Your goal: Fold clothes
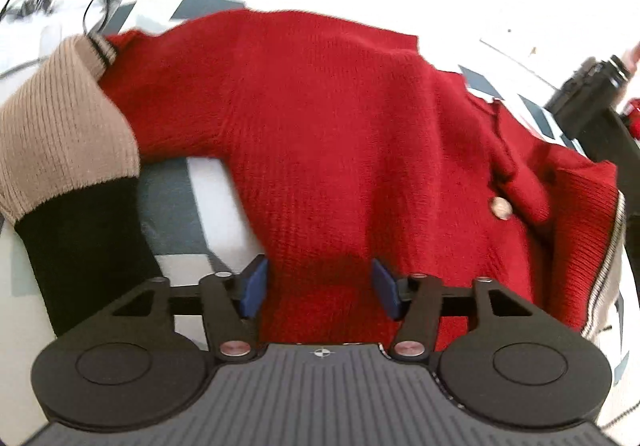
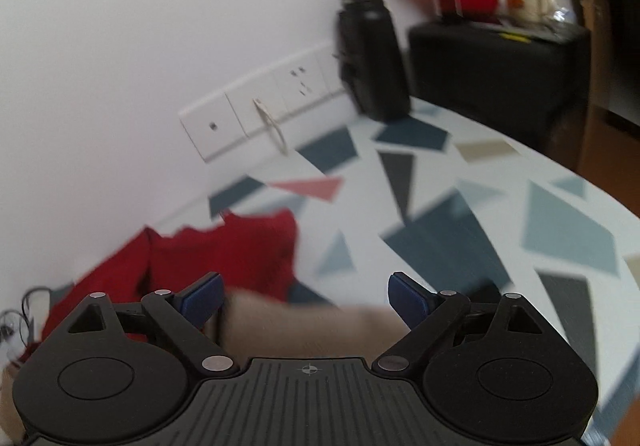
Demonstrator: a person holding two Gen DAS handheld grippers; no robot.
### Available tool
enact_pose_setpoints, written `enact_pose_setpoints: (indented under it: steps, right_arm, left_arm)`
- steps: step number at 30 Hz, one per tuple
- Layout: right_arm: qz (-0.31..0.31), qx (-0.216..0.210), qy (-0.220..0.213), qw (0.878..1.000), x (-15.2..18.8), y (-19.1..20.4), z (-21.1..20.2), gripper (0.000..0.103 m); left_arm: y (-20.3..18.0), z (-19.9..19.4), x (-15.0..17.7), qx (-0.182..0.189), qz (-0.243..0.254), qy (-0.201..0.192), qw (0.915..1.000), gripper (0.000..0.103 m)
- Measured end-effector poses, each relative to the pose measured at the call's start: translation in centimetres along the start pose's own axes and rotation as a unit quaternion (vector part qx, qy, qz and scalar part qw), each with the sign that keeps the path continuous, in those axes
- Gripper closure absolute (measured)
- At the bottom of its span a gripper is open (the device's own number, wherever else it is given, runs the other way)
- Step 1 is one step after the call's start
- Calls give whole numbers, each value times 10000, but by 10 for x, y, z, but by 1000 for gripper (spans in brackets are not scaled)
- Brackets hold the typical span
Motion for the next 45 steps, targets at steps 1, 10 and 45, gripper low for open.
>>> enact_pose_setpoints:
  steps: [1,10,45]
  right_arm:
    - [-69,60,90,9999,8,-2,-1,15]
    - [-366,12,762,9964,65,15,-14,6]
    - [-474,-1224,525,9900,-76,-8,85,93]
  left_arm:
    - [-5,-3,-1,-41,95,-40,9999,41]
    - [-49,-30,-9,-66,540,-661,9963,18]
    - [-155,46,-54,-554,281,407,9972,5]
Point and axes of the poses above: each gripper's, at about its wrist camera, not at the fingertips, and z roughly the way its jaws point, y to its left, x to its underside, the point moved 1 cm from there along z, roughly the way its jaws point, and after that the axes turned 15 degrees about z, right-handed, at the moved point
